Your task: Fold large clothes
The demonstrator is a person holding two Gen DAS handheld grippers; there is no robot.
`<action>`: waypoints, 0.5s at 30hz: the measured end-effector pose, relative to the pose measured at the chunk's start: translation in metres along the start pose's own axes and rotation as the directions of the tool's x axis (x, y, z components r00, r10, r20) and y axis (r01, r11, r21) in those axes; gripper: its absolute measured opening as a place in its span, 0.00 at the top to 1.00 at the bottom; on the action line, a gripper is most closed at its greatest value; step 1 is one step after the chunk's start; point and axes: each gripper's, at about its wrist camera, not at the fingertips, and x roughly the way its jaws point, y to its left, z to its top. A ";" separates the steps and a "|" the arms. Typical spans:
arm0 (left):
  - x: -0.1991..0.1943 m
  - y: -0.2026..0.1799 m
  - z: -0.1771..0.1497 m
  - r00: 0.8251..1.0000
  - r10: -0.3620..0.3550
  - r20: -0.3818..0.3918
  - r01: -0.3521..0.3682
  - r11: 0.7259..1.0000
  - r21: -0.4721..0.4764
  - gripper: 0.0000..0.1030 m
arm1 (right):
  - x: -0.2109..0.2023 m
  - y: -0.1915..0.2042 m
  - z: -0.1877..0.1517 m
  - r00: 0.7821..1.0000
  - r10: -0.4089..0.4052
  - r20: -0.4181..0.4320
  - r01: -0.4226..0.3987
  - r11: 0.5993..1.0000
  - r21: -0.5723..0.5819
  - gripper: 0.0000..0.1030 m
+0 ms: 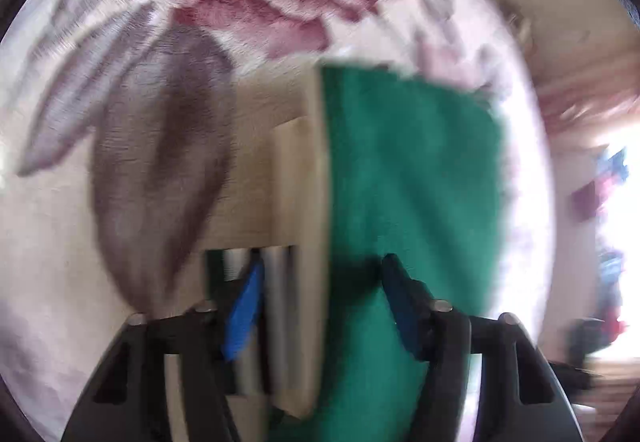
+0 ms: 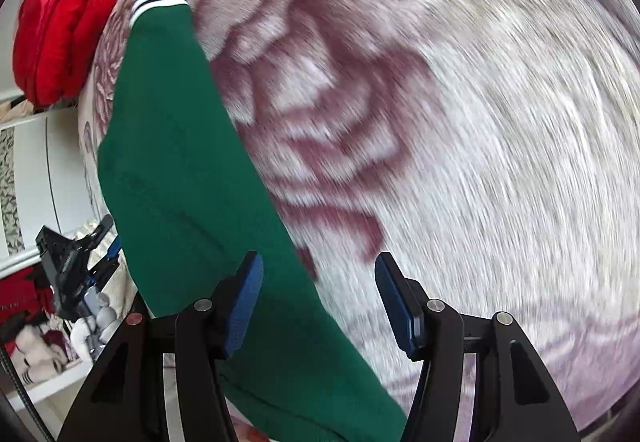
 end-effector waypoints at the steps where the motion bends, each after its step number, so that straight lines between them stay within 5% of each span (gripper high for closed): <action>1: 0.008 0.002 -0.003 1.000 0.005 -0.001 -0.005 1.000 0.011 0.70 | 0.001 -0.006 -0.014 1.000 -0.004 -0.004 0.004 1.000 0.016 0.41; 4: 0.010 0.019 -0.001 0.999 -0.042 -0.019 0.041 0.996 -0.084 0.68 | 0.003 -0.019 -0.045 1.000 -0.022 -0.014 0.023 0.998 0.053 0.41; 8: -0.035 0.006 -0.015 0.997 -0.074 0.001 0.074 0.995 -0.060 0.67 | 0.000 -0.030 -0.079 0.999 -0.028 -0.021 0.029 0.998 0.054 0.41; 9: -0.050 0.005 -0.024 0.997 -0.074 0.008 0.074 0.996 -0.047 0.65 | -0.001 -0.034 -0.086 0.999 -0.021 -0.028 0.023 0.998 0.052 0.41; 11: -0.077 0.005 -0.054 0.996 -0.089 0.023 0.090 0.995 -0.036 0.38 | -0.001 -0.048 -0.104 0.998 -0.012 -0.059 0.014 0.999 0.039 0.35; 15: -0.104 0.026 -0.133 0.997 -0.079 0.000 0.079 0.994 -0.080 0.37 | 0.023 -0.065 -0.130 0.984 -0.028 -0.174 0.027 1.000 -0.009 0.33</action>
